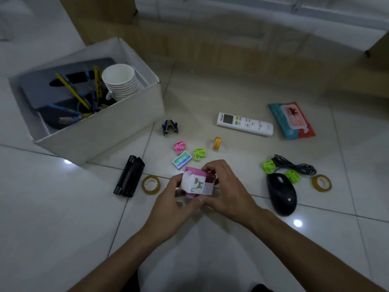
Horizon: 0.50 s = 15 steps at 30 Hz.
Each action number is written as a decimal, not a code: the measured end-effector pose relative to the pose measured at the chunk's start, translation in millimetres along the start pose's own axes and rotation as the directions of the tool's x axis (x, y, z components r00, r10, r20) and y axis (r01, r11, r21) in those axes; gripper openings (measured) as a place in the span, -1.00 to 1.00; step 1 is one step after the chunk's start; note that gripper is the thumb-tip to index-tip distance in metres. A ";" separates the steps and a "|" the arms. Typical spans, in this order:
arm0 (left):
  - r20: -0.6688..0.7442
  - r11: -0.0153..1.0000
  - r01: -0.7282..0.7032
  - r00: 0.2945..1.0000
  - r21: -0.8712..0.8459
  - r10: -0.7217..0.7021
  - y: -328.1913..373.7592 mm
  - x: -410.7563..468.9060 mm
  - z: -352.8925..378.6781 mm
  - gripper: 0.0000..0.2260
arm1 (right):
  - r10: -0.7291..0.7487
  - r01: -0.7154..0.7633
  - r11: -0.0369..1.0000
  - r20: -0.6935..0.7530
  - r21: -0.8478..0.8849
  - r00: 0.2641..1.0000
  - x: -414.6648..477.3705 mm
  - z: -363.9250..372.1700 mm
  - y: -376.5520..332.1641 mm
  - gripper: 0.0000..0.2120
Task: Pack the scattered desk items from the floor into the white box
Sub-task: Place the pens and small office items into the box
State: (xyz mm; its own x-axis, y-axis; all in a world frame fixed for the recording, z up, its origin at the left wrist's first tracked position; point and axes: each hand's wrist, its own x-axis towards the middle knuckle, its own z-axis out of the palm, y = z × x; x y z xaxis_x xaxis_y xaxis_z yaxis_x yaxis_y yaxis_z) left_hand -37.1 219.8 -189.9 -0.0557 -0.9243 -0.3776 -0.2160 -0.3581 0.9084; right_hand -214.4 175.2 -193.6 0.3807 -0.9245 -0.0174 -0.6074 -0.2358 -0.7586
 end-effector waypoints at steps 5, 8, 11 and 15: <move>-0.195 0.985 -0.167 0.966 0.045 0.173 13.3 6.7 -11.4 -0.62 | -0.064 0.070 0.989 -0.047 0.132 0.997 5.4 -1.5 -22.3 -0.52; -0.280 0.965 -0.242 0.924 0.097 0.260 26.6 10.4 -34.4 -0.60 | -0.135 0.130 0.982 0.027 0.139 0.990 22.2 -13.7 -35.0 -0.51; -0.379 0.939 -0.313 0.859 0.143 0.344 50.0 12.7 -69.9 -0.58 | -0.239 0.236 0.970 0.041 0.058 0.970 60.8 -19.3 -54.9 -0.51; -0.562 0.903 -0.362 0.708 0.233 0.429 91.2 6.7 -130.8 -0.58 | -0.329 0.328 0.941 0.007 -0.087 0.944 125.3 -16.8 -88.7 -0.56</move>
State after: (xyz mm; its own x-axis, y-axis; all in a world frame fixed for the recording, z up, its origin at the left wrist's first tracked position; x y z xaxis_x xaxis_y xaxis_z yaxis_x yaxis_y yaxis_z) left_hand 70.4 163.7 -86.2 0.4153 -0.8818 0.2233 -0.4021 0.0422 0.9146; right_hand -124.5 75.3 -117.6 0.5644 -0.7933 0.2282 -0.5072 -0.5514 -0.6624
